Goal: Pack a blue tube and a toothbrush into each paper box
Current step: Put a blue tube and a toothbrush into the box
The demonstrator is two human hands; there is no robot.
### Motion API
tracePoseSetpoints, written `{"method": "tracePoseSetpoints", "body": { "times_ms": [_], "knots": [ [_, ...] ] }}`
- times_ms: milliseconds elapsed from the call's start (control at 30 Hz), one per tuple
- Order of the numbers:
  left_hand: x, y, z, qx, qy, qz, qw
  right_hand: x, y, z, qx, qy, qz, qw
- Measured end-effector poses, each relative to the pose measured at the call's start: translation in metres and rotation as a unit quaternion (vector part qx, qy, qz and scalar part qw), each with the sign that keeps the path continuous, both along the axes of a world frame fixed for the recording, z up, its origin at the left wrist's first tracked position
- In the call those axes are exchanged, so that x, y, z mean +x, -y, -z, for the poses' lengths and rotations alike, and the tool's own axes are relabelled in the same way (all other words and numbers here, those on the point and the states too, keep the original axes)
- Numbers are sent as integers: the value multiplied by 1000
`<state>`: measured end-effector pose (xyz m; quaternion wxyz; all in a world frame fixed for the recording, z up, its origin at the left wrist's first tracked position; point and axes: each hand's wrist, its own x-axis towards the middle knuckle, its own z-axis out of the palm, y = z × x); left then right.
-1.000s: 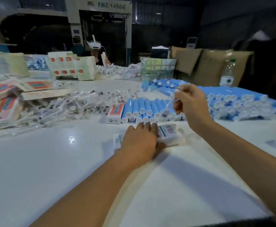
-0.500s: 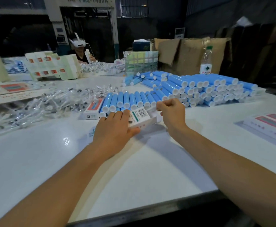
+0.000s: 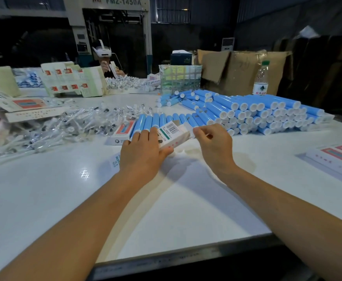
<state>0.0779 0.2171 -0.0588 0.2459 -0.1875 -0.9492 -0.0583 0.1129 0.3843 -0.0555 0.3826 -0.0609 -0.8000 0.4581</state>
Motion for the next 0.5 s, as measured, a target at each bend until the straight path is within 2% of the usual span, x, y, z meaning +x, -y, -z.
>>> {"method": "tracePoseSetpoints", "body": {
  "times_ms": [133,233,433,500],
  "knots": [
    [0,-7,3,-7,-14,-25,1000,1,13,3,33,10,-46,998],
    [0,-10,6,-25,-33,-35,999,1,19,5,57,15,-44,997],
    [2,-13,9,-47,-61,-12,997,0,13,3,-30,42,-55,997],
    [3,-14,9,-60,-67,-11,996,-2,12,3,-12,74,-52,996]
  ]
}}
